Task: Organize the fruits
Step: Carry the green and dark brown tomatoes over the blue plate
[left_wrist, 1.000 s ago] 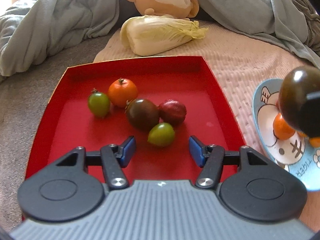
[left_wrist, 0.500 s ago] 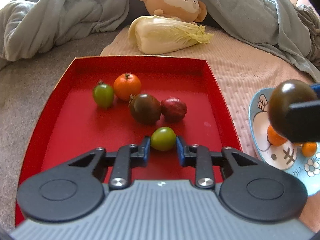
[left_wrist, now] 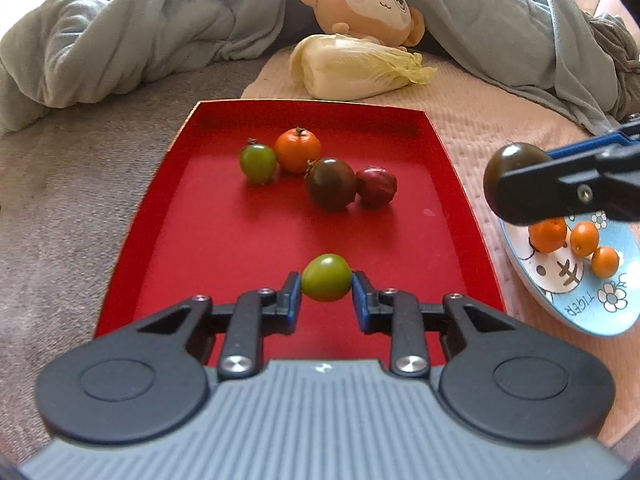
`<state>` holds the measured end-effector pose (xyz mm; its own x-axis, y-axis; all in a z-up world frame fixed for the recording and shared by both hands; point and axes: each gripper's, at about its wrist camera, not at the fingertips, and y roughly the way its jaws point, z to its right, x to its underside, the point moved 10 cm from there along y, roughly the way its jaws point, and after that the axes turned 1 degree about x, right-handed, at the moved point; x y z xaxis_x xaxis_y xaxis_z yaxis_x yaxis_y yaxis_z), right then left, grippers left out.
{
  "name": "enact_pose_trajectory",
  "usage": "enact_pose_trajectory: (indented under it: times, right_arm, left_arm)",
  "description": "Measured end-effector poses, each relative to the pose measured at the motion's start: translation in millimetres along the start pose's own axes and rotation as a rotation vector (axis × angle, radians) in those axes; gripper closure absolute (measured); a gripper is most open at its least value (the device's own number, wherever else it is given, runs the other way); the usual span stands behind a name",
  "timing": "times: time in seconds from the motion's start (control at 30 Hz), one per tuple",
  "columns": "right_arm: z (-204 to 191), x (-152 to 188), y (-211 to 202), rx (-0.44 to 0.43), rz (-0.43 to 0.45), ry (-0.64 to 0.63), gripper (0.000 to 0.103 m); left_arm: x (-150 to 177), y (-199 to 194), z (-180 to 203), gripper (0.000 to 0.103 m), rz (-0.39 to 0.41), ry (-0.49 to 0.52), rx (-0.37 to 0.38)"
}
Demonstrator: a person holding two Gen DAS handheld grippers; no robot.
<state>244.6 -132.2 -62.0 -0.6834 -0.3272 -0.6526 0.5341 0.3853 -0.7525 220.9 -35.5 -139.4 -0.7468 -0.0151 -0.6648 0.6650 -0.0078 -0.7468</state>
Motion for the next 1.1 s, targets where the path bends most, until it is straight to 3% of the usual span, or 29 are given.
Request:
enact_pose_trajectory:
  times: [0.5, 1.1]
  right_arm:
    - [2.0, 2.8, -4.9, -0.006, 0.003, 0.010, 0.061]
    - [27.0, 9.1, -25.9, 0.016, 0.025, 0.060, 0.061]
  left_arm:
    - [7.5, -13.2, -16.0, 0.073, 0.002, -0.011, -0.031]
    - [5.9, -12.9, 3.7, 0.073, 0.009, 0.015, -0.015]
